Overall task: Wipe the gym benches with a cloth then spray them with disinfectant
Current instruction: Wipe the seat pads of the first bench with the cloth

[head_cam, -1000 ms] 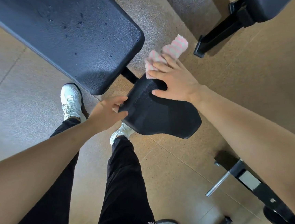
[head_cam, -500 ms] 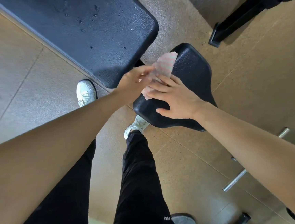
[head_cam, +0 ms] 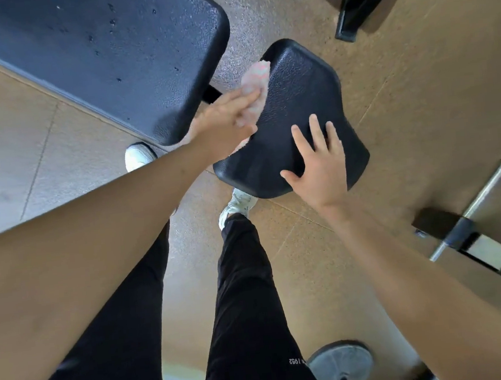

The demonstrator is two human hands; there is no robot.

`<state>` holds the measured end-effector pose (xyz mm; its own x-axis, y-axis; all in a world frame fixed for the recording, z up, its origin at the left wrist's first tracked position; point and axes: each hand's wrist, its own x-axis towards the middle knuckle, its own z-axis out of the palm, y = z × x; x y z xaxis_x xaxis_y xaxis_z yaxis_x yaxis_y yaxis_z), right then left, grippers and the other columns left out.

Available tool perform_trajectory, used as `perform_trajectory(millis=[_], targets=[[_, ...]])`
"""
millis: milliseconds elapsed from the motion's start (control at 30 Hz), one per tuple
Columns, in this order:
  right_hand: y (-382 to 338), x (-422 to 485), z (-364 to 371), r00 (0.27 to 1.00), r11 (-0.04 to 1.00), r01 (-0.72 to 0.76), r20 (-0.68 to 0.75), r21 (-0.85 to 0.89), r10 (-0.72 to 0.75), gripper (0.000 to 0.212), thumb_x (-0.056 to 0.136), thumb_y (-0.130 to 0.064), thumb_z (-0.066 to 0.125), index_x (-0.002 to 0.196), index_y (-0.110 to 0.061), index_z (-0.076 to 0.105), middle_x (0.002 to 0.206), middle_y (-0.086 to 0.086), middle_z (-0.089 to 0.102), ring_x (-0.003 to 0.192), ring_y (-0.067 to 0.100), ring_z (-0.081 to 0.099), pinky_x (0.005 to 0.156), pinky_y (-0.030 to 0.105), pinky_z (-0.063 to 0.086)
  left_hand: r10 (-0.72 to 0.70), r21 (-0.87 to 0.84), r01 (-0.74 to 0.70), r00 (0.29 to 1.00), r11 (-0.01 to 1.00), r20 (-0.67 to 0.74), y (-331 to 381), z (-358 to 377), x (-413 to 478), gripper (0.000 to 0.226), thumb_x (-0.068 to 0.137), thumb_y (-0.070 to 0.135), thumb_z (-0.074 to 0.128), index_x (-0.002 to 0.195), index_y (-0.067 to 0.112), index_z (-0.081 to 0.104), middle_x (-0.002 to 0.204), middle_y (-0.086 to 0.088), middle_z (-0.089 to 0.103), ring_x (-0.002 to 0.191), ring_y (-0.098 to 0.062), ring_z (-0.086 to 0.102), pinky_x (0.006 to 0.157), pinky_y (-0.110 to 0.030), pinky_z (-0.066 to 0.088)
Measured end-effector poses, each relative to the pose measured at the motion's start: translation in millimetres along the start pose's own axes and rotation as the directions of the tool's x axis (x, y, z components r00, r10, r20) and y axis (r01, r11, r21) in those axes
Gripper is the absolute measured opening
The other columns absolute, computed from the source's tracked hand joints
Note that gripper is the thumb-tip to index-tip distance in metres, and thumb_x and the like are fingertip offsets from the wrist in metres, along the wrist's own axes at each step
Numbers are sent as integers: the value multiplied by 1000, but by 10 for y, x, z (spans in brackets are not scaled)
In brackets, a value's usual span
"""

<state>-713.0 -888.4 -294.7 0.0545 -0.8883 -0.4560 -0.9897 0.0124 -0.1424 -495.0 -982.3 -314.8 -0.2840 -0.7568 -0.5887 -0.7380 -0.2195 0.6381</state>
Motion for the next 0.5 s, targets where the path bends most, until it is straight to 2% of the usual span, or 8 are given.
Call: perform_trajectory(millis=[67,133,167,233,333,367,433,500], targets=[[5,-1,39,1000,1000,-15,-7,9,15,94,73,-44,84,154,-23,40,166,12,24,149,46,25,112,65,35,-45,-10,45,998,999,-34,-30,36,-96,62,92,33,71,149,43,48,156,15,45,137,-8,48,112,-21,33],[45,-8,60,1000,1000,-9,-18,10,9,95,74,-47,83,154,-25,39,167,10,24,150,44,24,112,64,35,-31,35,32,999,999,-38,-54,72,-219,66,92,30,72,152,39,45,151,11,51,131,-11,53,111,-24,38],[69,-9,65,1000,1000,1,-25,13,-1,94,74,-47,83,155,-26,39,167,10,24,150,44,24,112,64,35,-28,44,29,999,999,-26,-75,91,-284,66,93,28,72,153,35,44,145,7,55,126,-13,55,108,-23,40],[72,-14,83,999,1000,6,-38,29,-5,94,75,-46,83,155,-26,38,167,10,23,151,44,22,113,65,34,-57,-4,57,998,998,-5,-136,102,-437,61,96,25,69,152,32,46,125,7,61,109,-7,57,95,-12,40],[63,-14,98,999,999,-3,-42,37,4,93,77,-45,82,156,-26,35,168,9,21,151,44,20,114,66,31,-166,-135,164,986,977,-1,-277,178,-675,29,101,21,64,122,41,61,89,21,62,82,11,59,78,-3,38],[64,-17,101,999,999,-9,-38,38,10,93,78,-45,81,156,-27,35,168,9,21,152,44,19,115,66,30,-201,-154,199,980,968,5,-302,209,-759,30,101,19,64,123,39,62,83,25,59,79,16,58,75,0,38],[58,-42,123,999,999,-16,-41,41,17,91,79,-46,80,156,-26,35,167,9,22,151,43,21,115,65,30,-222,-161,219,975,962,0,-350,303,-904,53,97,17,69,146,27,52,93,22,60,86,14,56,80,-2,37],[59,-87,146,998,999,-19,-63,41,21,87,80,-48,78,155,-25,38,166,10,25,150,43,25,114,63,32,-236,-187,232,972,955,-1,-397,408,-1019,73,92,19,73,157,25,39,112,12,65,102,3,58,93,-17,46]])
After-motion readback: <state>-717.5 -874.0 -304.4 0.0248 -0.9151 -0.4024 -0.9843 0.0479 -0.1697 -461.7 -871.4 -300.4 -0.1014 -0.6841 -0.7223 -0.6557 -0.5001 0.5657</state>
